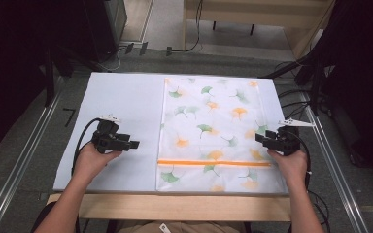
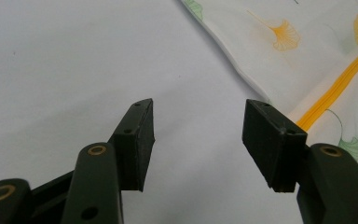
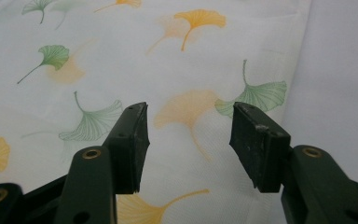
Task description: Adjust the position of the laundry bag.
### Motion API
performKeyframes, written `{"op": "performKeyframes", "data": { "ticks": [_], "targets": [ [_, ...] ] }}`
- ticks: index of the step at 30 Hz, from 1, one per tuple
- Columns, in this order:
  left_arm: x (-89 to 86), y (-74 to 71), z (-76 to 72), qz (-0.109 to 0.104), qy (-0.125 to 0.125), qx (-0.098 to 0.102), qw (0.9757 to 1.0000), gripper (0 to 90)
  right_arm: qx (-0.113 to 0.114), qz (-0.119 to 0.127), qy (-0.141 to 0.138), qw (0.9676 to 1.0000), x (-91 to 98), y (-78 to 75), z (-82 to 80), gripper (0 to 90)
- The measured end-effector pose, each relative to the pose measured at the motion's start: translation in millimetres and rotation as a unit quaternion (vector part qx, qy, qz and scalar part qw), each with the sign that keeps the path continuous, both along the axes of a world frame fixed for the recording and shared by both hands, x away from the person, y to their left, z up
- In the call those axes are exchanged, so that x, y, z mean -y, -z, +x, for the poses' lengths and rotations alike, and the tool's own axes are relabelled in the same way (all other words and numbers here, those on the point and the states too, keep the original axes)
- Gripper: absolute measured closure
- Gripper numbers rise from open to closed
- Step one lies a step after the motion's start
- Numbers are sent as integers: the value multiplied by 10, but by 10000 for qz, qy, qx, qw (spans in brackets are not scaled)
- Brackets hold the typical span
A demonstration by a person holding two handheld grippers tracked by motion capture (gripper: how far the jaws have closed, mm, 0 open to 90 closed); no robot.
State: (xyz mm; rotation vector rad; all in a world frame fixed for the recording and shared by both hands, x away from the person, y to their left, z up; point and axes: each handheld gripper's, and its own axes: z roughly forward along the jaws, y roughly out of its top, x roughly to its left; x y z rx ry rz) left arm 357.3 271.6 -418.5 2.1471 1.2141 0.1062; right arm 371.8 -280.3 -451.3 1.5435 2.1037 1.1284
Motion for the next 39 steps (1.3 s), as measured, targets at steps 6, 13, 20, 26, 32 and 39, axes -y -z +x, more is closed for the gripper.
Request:
{"op": "performKeyframes", "data": {
  "ticks": [6,13,20,26,32,39],
  "targets": [
    [12,-5,-1,-68,-80,-18,9999,413,7,-10,-116,9999,-11,-1,-29,448],
    [65,18,-2,-26,30,-62,10000,376,-10,-6,-112,9999,-16,21,-2,434],
    [75,22,3,-60,38,-83,9999,368,-33,-65,-125,9999,-18,33,6,441],
    [102,31,10,-46,35,-114,9999,369,-81,-36,-132,9999,-3,44,4,442],
    [109,33,8,-43,48,-118,9999,370,-99,-32,-154,9998,-3,46,5,440],
    [133,26,1,-64,34,-119,9999,372,-116,-83,-201,9997,-1,55,6,450]
  ]
}}
